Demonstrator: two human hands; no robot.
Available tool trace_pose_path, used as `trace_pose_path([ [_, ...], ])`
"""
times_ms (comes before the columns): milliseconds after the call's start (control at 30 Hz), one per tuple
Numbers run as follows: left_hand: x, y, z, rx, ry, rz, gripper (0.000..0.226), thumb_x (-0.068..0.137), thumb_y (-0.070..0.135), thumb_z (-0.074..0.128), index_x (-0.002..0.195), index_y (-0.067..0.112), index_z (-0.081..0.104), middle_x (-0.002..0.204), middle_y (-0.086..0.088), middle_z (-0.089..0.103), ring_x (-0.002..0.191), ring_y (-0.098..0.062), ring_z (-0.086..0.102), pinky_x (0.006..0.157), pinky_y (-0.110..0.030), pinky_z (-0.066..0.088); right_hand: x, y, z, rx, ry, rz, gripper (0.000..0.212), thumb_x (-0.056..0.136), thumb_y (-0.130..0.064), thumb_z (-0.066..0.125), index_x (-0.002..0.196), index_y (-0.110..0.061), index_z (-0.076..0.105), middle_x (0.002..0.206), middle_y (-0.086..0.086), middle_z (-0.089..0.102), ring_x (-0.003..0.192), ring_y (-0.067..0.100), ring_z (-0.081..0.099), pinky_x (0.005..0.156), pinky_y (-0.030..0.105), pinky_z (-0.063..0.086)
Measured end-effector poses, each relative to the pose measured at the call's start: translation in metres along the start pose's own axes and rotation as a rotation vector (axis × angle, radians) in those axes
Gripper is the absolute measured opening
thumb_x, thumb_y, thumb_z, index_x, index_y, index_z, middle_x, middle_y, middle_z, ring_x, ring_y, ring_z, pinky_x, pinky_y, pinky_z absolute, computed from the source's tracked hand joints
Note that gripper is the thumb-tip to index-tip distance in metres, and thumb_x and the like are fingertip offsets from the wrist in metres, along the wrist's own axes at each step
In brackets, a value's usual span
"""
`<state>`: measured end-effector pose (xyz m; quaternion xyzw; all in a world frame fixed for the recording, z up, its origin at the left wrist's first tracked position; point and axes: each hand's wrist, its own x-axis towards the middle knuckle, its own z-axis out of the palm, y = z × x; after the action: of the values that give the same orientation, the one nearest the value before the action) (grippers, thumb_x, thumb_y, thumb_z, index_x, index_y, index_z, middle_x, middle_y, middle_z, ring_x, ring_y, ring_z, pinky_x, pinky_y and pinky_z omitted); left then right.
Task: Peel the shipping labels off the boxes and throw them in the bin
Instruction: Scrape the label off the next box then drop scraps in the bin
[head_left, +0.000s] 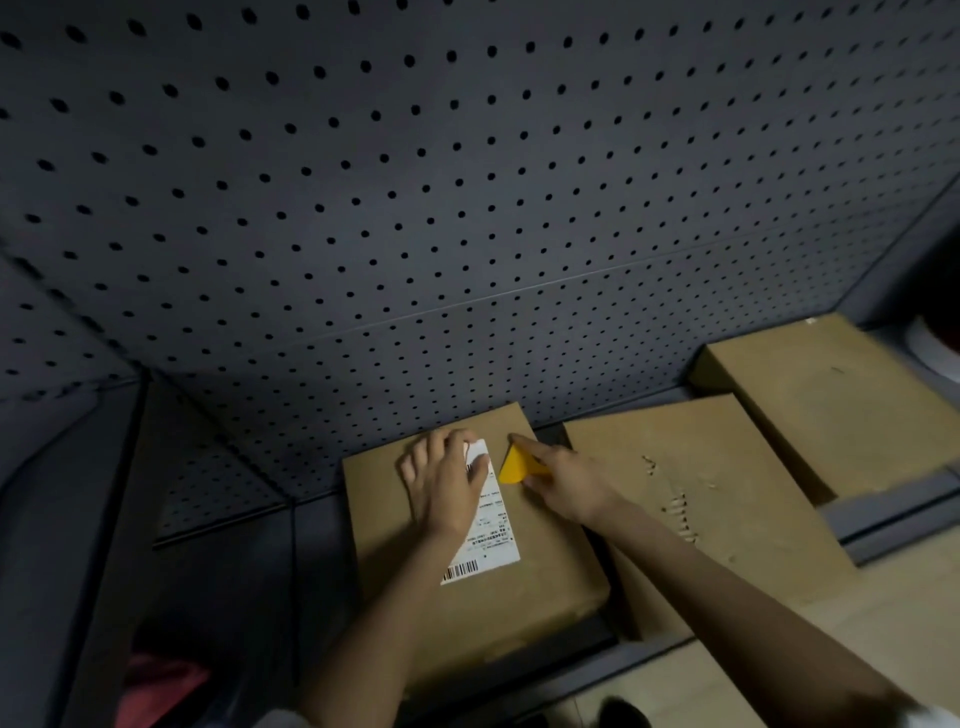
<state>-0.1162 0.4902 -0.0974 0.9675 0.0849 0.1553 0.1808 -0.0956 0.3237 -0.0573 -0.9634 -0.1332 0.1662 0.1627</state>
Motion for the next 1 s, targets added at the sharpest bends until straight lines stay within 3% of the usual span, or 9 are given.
trace_pose_path([
  [167,0.002,0.007,0.006,0.102,0.020,0.034,0.021,0.088,0.040,0.053,0.100,0.023,0.056,0.100,-0.001,0.057,0.096,-0.021,0.049,0.080,-0.036,0.035,0.000,0.001,0.004,0.026,0.002,-0.003,0.060,0.095,-0.036,0.045,0.145,-0.042,0.014,0.130,0.010,0.051,0.111,0.029,0.055,0.091,0.042,0.048],
  [400,0.002,0.005,0.009,0.071,0.052,0.063,0.019,0.090,0.039,0.049,0.098,0.023,0.057,0.099,0.000,0.058,0.094,-0.021,0.049,0.077,-0.036,0.035,0.001,0.002,0.006,0.030,0.004,-0.014,0.060,0.095,-0.036,0.044,0.146,-0.041,0.013,0.127,0.010,0.051,0.108,0.028,0.056,0.089,0.043,0.049],
  [600,0.001,0.006,0.007,0.079,0.034,0.058,0.012,0.089,0.034,0.056,0.088,0.022,0.056,0.093,-0.001,0.056,0.089,-0.021,0.048,0.075,-0.036,0.035,0.000,0.002,0.005,0.014,0.005,-0.018,0.060,0.095,-0.035,0.044,0.146,-0.039,0.012,0.127,0.011,0.051,0.107,0.029,0.056,0.087,0.041,0.050],
  [733,0.002,0.005,0.007,0.056,0.032,0.055,0.014,0.088,0.034,0.057,0.097,0.023,0.055,0.098,-0.001,0.058,0.092,-0.022,0.050,0.076,-0.037,0.036,0.001,0.002,0.006,0.033,-0.001,-0.014,0.059,0.095,-0.034,0.044,0.146,-0.039,0.013,0.124,0.010,0.052,0.107,0.028,0.056,0.089,0.042,0.049],
  [867,0.003,0.006,0.005,0.024,-0.031,0.026,0.007,0.090,0.032,0.055,0.096,0.028,0.056,0.103,0.000,0.056,0.100,-0.022,0.047,0.081,-0.035,0.030,0.000,0.001,0.006,0.026,0.003,-0.014,0.059,0.096,-0.033,0.043,0.146,-0.038,0.013,0.124,0.010,0.051,0.107,0.028,0.055,0.087,0.041,0.049],
  [1000,0.019,0.012,0.003,-0.053,-0.158,-0.120,0.008,0.093,0.026,0.051,0.087,0.029,0.056,0.108,0.001,0.052,0.105,-0.024,0.040,0.088,-0.035,0.024,-0.001,0.001,0.004,0.027,-0.007,-0.017,0.059,0.096,-0.031,0.043,0.146,-0.037,0.014,0.128,0.011,0.050,0.110,0.029,0.054,0.089,0.041,0.048],
])
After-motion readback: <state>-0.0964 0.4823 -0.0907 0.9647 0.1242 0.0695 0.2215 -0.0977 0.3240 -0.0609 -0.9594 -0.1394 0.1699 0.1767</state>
